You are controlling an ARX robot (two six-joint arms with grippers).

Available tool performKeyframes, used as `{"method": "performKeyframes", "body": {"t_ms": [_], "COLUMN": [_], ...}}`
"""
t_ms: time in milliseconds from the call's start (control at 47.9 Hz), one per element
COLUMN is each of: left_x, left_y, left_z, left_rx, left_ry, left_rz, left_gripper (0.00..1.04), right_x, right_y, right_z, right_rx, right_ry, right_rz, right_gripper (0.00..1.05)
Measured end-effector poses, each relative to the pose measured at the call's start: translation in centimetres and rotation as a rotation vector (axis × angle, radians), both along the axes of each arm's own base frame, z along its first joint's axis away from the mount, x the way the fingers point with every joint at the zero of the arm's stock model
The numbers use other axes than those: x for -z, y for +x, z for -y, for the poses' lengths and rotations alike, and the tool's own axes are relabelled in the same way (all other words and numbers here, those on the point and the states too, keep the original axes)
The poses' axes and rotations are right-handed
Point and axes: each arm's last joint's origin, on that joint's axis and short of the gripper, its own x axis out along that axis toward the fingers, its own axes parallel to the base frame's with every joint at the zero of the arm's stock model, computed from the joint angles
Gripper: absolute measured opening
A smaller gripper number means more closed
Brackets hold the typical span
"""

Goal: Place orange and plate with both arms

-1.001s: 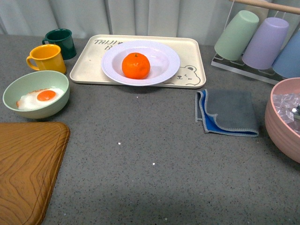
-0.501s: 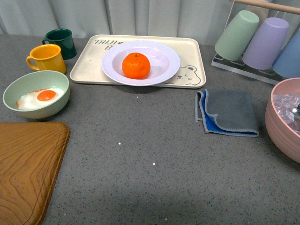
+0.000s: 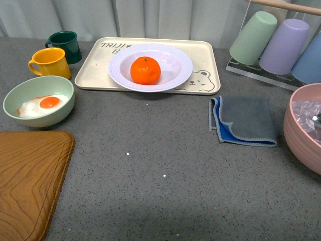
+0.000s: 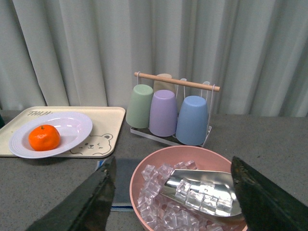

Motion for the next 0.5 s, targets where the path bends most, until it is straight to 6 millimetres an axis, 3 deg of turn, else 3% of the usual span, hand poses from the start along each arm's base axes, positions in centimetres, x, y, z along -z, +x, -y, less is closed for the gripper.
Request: {"method": "performKeyframes", "body": {"t_ms": [125, 501], "left_x": [0.00, 0.00], "left_y": [0.00, 0.00], "left_z": [0.00, 0.00], "left_rx": [0.000, 0.000], "left_ry": [0.000, 0.000], "left_rz": [0.000, 0.000], "left_gripper": [0.98, 0.98], "right_x": [0.00, 0.00], "right_y": [0.00, 0.00], "right_z": [0.00, 0.00], "right_rx": [0.000, 0.000], "right_ry": [0.001, 0.000], "right_rz": [0.000, 0.000], "right_gripper": [0.97, 0.95]}}
